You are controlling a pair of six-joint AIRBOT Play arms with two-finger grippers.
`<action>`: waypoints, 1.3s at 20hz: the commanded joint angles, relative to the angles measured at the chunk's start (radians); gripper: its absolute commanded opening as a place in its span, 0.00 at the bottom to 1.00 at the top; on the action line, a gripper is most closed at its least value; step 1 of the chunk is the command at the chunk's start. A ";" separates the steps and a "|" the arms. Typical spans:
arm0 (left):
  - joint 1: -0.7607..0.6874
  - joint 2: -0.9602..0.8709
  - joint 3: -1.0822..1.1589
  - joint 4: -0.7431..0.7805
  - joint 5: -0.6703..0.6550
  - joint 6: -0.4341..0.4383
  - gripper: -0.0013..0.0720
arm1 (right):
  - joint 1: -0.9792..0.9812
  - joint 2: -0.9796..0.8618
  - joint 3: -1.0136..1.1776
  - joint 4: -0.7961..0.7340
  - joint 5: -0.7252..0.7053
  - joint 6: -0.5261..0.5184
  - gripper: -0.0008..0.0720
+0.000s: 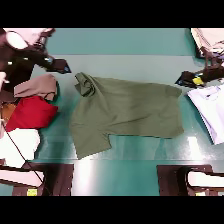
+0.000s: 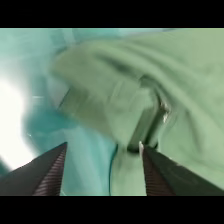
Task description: Fold the shirts.
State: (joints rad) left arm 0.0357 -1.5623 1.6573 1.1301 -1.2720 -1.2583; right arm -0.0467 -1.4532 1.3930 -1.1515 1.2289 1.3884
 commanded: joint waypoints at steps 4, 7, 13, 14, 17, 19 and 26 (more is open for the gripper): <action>0.134 0.206 -0.457 -0.168 -0.141 0.086 0.75 | -0.107 0.203 -0.090 0.009 0.211 -0.119 0.51; 0.134 0.278 -0.738 -0.167 -0.046 0.128 0.75 | -0.128 0.298 -0.210 0.010 0.200 -0.119 0.51; 0.133 0.287 -0.911 -0.190 0.132 0.141 0.75 | -0.127 0.383 -0.341 0.095 0.195 -0.126 0.51; 0.133 0.287 -0.915 -0.199 0.139 0.141 0.75 | -0.128 0.383 -0.341 0.108 0.196 -0.126 0.51; 0.116 0.286 -0.931 -0.203 0.135 0.141 0.75 | -0.128 0.383 -0.341 0.114 0.196 -0.126 0.51; 0.063 0.287 -0.937 -0.201 0.137 0.141 0.75 | -0.128 0.383 -0.341 0.113 0.197 -0.126 0.51; 0.009 0.306 -0.905 -0.249 0.106 0.106 0.06 | -0.225 0.383 -0.342 0.023 0.315 -0.135 0.51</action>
State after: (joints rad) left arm 0.0555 -1.2701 0.7334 0.9081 -1.1404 -1.1423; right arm -0.2180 -1.0714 1.0519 -1.0630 1.4757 1.2568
